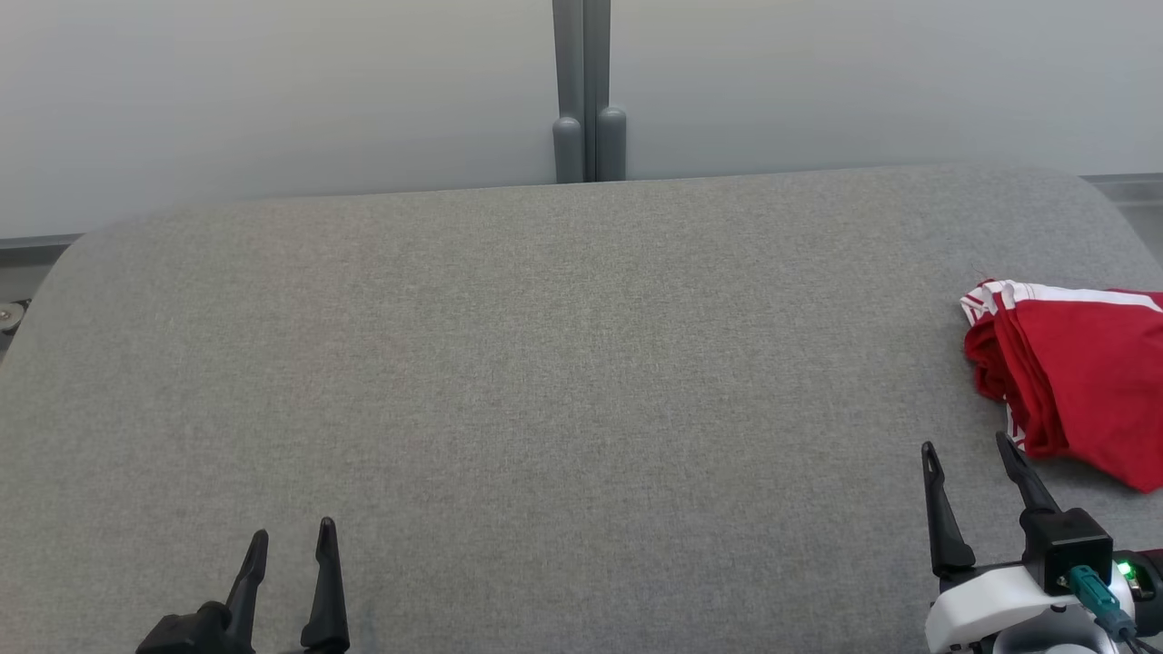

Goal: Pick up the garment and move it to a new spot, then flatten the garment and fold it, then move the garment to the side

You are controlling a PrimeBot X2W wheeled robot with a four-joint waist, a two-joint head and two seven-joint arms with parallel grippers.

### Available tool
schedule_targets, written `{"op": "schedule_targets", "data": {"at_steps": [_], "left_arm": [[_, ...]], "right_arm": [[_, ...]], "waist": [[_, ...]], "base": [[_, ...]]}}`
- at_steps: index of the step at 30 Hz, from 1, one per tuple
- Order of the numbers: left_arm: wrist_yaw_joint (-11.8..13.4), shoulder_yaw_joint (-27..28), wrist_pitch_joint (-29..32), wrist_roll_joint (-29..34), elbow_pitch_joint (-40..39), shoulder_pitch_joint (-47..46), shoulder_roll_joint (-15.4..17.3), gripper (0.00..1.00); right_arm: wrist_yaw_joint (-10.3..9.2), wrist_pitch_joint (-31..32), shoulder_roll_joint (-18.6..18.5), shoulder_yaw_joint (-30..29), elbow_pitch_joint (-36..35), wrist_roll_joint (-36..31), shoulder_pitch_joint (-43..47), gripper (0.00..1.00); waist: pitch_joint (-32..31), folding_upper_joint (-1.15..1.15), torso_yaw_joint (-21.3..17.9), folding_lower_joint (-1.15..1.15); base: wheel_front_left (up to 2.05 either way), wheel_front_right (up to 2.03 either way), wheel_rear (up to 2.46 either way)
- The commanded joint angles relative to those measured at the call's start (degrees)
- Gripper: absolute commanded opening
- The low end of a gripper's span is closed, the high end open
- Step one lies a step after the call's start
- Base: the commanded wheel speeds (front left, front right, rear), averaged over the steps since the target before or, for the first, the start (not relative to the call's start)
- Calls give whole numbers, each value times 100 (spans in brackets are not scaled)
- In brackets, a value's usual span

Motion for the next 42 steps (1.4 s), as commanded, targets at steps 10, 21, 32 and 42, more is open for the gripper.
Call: {"op": "schedule_targets", "data": {"at_steps": [10,21,32,42], "left_arm": [[-1,-7,-1,-13,-1,-16,12,100],[1,-23,19,-9,117,19,-21,0],[0,40,271,-849,277,-121,-43,0],[-2,122,531,-1763,240,-294,-35,0]], "right_arm": [[-1,-1,4,6,2,-11,-25,100],[2,9,52,33,133,-22,57,0],[1,335,102,-38,425,1081,-40,0],[0,555,94,-10,403,2291,-146,0]], "waist": [[2,0,-15,0],[16,0,-20,0],[23,0,-30,0],[31,0,-42,0]], "base": [[0,0,0],[0,0,0],[0,0,0],[0,0,0]]}}
